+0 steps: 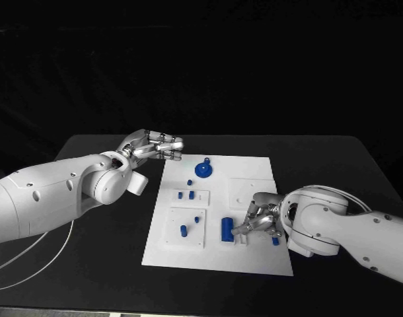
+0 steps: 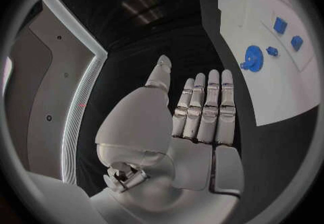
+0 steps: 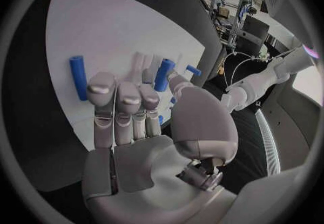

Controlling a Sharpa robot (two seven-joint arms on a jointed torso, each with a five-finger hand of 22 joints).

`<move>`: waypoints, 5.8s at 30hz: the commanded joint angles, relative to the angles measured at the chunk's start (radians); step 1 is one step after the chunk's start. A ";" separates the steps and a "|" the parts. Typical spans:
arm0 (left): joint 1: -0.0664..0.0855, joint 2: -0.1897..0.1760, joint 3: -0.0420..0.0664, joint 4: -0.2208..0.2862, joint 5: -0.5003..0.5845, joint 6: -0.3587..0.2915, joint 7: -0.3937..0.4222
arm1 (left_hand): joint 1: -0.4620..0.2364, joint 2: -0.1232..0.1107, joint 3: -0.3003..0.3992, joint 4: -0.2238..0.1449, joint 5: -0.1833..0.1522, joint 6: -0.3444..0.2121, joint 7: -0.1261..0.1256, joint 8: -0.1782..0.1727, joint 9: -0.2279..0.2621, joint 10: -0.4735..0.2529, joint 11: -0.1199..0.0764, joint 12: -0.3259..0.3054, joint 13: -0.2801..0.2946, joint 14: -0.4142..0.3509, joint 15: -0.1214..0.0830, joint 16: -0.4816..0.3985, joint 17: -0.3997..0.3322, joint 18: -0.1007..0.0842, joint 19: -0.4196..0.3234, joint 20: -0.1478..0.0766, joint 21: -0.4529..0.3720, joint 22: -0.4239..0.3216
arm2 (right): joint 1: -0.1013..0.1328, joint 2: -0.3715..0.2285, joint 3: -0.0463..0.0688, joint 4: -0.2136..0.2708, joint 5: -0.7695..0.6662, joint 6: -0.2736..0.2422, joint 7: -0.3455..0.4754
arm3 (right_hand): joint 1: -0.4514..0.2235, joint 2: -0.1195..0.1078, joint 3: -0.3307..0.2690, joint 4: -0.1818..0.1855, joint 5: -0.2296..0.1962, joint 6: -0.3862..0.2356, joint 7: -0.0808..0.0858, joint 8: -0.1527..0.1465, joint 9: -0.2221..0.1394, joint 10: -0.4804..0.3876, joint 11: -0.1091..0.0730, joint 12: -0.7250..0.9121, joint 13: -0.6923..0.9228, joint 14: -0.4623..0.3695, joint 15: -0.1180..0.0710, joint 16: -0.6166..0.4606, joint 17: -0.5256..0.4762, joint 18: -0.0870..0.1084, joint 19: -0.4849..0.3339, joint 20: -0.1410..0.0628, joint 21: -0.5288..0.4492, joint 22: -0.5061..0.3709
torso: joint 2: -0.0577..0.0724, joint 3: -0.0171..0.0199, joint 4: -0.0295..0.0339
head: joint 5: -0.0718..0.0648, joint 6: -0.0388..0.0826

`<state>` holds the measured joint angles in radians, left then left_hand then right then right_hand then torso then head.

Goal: Assemble the parts on the task board

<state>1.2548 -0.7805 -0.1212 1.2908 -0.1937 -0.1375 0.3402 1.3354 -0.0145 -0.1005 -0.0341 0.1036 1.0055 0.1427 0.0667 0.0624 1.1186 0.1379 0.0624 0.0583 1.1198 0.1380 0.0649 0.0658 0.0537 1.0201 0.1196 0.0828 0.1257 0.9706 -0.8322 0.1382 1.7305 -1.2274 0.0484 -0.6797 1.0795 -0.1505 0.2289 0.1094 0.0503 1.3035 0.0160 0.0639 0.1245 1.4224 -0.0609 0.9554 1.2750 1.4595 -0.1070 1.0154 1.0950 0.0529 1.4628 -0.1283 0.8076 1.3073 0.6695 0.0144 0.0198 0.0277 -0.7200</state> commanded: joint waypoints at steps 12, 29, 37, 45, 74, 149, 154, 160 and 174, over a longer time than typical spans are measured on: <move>0.000 0.004 0.000 -0.002 -0.001 0.012 0.006 | -0.006 -0.002 0.001 0.005 -0.001 0.000 0.008 -0.001 0.000 -0.009 0.000 -0.002 0.001 -0.007 -0.001 -0.004 0.001 0.003 -0.002 0.002 0.003 -0.004 | 0.002 -0.088 0.108 -0.042 0.075 0.017 0.054 | 0.056 0.028 -0.060 -0.025 0.005 -0.036 0.013 -0.001 0.048 -0.004 0.007 0.009 0.013 0.000 -0.002 -0.001 0.004 -0.003 0.057 -0.003 0.005 0.098 | -0.002 0.0008 -0.0029 | -0.037 0.013; -0.008 0.010 -0.007 -0.010 0.003 0.016 0.011 | -0.025 -0.009 -0.006 0.018 -0.006 -0.002 0.009 -0.001 0.000 -0.011 0.001 -0.002 0.001 -0.009 0.000 -0.004 0.001 0.002 -0.005 0.003 0.003 -0.007 | -0.053 -0.172 0.108 0.009 -0.012 0.097 -0.034 | 0.063 0.029 0.024 -0.155 0.069 -0.098 0.034 0.000 -0.006 -0.017 0.020 0.018 0.008 -0.001 0.011 0.013 0.012 0.005 0.052 0.010 0.011 0.099 | -0.012 0.0081 -0.0241 | -0.050 0.011; -0.015 0.010 -0.009 -0.012 0.003 0.008 0.012 | -0.025 -0.016 0.002 0.028 -0.005 -0.002 0.009 0.000 0.000 -0.010 0.001 -0.002 0.001 -0.013 0.001 -0.004 0.001 -0.018 -0.076 0.003 0.048 0.005 | -0.079 -0.149 0.093 -0.002 -0.064 0.080 -0.043 | 0.047 0.021 0.020 -0.125 0.134 -0.071 0.018 0.000 0.063 -0.013 0.010 0.015 0.003 0.000 0.004 0.013 0.015 -0.001 0.053 0.002 0.009 0.098 | -0.017 0.0088 -0.0269 | -0.047 0.002; -0.018 0.008 -0.010 -0.010 0.004 0.008 0.012 | -0.026 -0.016 0.002 0.029 -0.005 -0.002 0.009 -0.001 0.000 -0.010 0.001 -0.002 0.001 -0.013 0.001 -0.004 0.001 -0.018 -0.080 0.003 0.054 0.006 | -0.086 -0.131 0.082 -0.014 -0.104 0.076 -0.047 | 0.034 -0.009 0.021 -0.038 0.033 -0.079 0.020 0.000 0.113 -0.011 0.012 0.017 0.002 0.000 0.004 0.015 0.017 0.000 0.054 0.003 0.007 0.098 | -0.017 0.0067 -0.0274 | -0.048 -0.004; -0.019 -0.006 -0.010 0.000 0.002 0.002 0.006 | -0.022 -0.013 0.002 0.018 -0.003 -0.007 0.010 -0.001 0.000 -0.015 0.003 -0.002 0.001 -0.014 0.002 -0.004 0.001 -0.034 -0.113 0.007 0.039 -0.011 | -0.088 -0.055 -0.018 -0.081 -0.272 0.188 -0.052 | 0.139 0.041 0.108 -0.320 0.094 -0.115 0.046 -0.002 0.020 -0.040 0.027 0.008 0.000 -0.002 0.019 0.004 0.023 0.003 0.044 0.018 -0.002 0.098 | -0.017 0.0062 -0.0275 | -0.036 -0.020; -0.019 -0.006 -0.010 -0.001 -0.012 0.033 -0.033 | -0.025 -0.018 0.008 0.024 -0.005 -0.015 0.013 -0.001 0.000 -0.026 0.006 -0.002 0.000 -0.022 0.004 -0.004 0.001 -0.035 -0.111 0.008 0.038 -0.028 | -0.070 0.000 -0.008 -0.045 0.193 -0.134 -0.034 | 0.058 0.059 0.103 -0.271 0.254 -0.054 0.023 -0.001 -0.052 -0.041 0.011 -0.040 -0.054 -0.001 0.004 -0.013 0.017 0.001 0.050 0.004 -0.007 0.096 | -0.017 0.0065 -0.0284 | -0.011 -0.031; -0.019 -0.007 -0.010 0.000 -0.014 0.036 -0.036 | -0.024 -0.019 0.008 0.025 -0.005 -0.016 0.014 -0.001 0.000 -0.028 0.006 -0.002 0.001 -0.023 0.005 -0.004 0.001 -0.034 -0.111 0.008 0.039 -0.029 | -0.070 0.003 -0.008 -0.043 0.185 -0.130 -0.035 | 0.066 0.049 0.083 -0.241 0.255 -0.048 0.020 -0.001 -0.053 -0.039 0.009 -0.041 -0.059 -0.001 0.003 -0.012 0.018 0.000 0.050 0.003 -0.007 0.097 | -0.016 0.0070 -0.0284 | -0.011 -0.032; -0.019 -0.008 -0.010 0.000 -0.016 0.036 -0.039 | -0.024 -0.019 0.008 0.025 -0.005 -0.016 0.014 -0.001 0.000 -0.028 0.006 -0.002 0.001 -0.023 0.005 -0.004 0.001 -0.034 -0.111 0.008 0.039 -0.029 | -0.070 0.005 -0.008 -0.043 0.181 -0.128 -0.033 | 0.051 0.038 0.075 -0.201 0.244 -0.044 0.017 -0.001 -0.053 -0.035 0.008 -0.038 -0.060 -0.001 0.002 -0.012 0.019 -0.001 0.051 0.002 -0.007 0.097 | -0.016 0.0069 -0.0286 | -0.010 -0.032; -0.019 -0.008 -0.010 -0.001 -0.020 0.038 -0.043 | -0.025 -0.021 0.011 0.030 -0.003 -0.016 0.014 -0.001 0.000 -0.030 0.007 -0.002 0.001 -0.026 0.006 -0.004 0.001 -0.033 -0.111 0.009 0.040 -0.031 | -0.068 0.010 -0.008 -0.045 0.181 -0.112 -0.029 | 0.036 0.023 0.044 -0.132 0.228 -0.039 0.015 -0.001 -0.053 -0.032 0.008 -0.034 -0.060 0.000 0.003 -0.009 0.021 -0.003 0.051 0.002 -0.002 0.098 | -0.016 0.0068 -0.0284 | -0.007 -0.035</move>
<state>1.2364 -0.7895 -0.1319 1.2882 -0.2089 -0.1150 0.2946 1.3102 -0.0290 -0.0916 -0.0057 0.1036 0.9949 0.1534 0.0667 0.0624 1.0969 0.1450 0.0625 0.0584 1.0986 0.1447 0.0649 0.0658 0.0226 0.9147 0.1248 0.1247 0.0955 0.9096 -0.8258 0.1360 1.6851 -1.0455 -0.1127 -0.6847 1.1190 -0.1213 0.2722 -0.0250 0.2827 1.2575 0.0306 0.0649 0.0729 1.3866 -0.0502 0.9174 1.2154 1.4578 -0.0985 1.0031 1.1158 0.0454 1.4666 -0.1177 0.8037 1.3081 0.6533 0.0214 -0.0088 0.0205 -0.7548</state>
